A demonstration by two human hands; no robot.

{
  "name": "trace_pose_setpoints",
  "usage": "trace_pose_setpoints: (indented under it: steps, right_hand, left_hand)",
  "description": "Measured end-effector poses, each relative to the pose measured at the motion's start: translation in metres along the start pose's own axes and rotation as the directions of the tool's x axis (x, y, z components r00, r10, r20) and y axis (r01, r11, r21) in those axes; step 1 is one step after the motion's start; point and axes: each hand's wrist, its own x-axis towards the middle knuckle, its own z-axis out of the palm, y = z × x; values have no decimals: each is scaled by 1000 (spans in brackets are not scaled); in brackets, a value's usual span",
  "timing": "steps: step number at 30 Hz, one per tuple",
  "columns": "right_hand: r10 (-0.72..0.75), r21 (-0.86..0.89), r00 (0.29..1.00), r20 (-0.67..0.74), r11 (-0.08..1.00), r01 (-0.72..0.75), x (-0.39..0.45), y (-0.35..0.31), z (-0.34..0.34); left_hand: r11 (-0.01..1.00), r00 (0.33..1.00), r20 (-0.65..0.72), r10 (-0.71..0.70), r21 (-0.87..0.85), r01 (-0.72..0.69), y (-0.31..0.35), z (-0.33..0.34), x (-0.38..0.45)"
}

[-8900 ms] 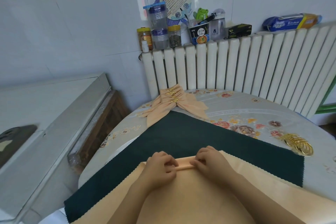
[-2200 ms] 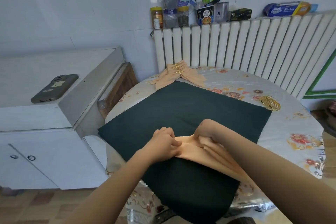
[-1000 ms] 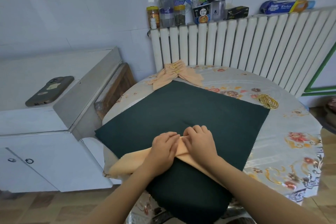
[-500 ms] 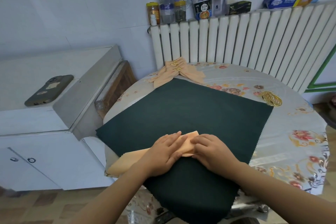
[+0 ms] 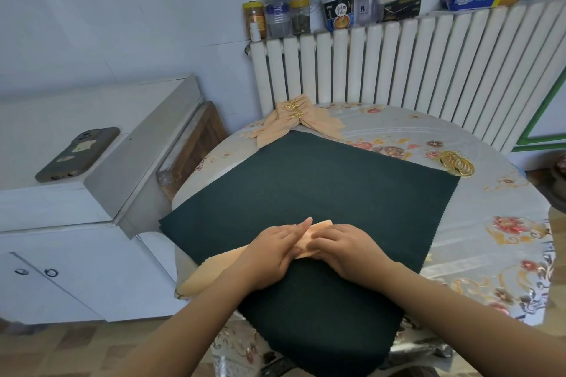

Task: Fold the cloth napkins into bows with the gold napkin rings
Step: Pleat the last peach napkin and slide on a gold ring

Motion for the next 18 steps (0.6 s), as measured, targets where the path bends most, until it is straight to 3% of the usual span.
trace_pose_setpoints:
  steps: [3, 8, 15, 18]
  right_hand:
    - [30, 7, 998, -61, 1000, -29, 5, 3, 0]
    - [96, 96, 991, -90, 992, -87, 8, 5, -1]
    - [28, -40, 995, -94, 999, -32, 12, 12, 7]
    - [-15, -130, 998, -68, 992, 6, 11, 14, 9]
  left_hand:
    - [999, 997, -78, -7, -42, 4, 3, 1, -1]
    - [997, 997, -50, 62, 43, -60, -3, 4, -1]
    - [994, 993, -94, -65, -93, 57, -2, 6, 14]
    - [999, 994, -101, -44, 12, 45, 2, 4, 15]
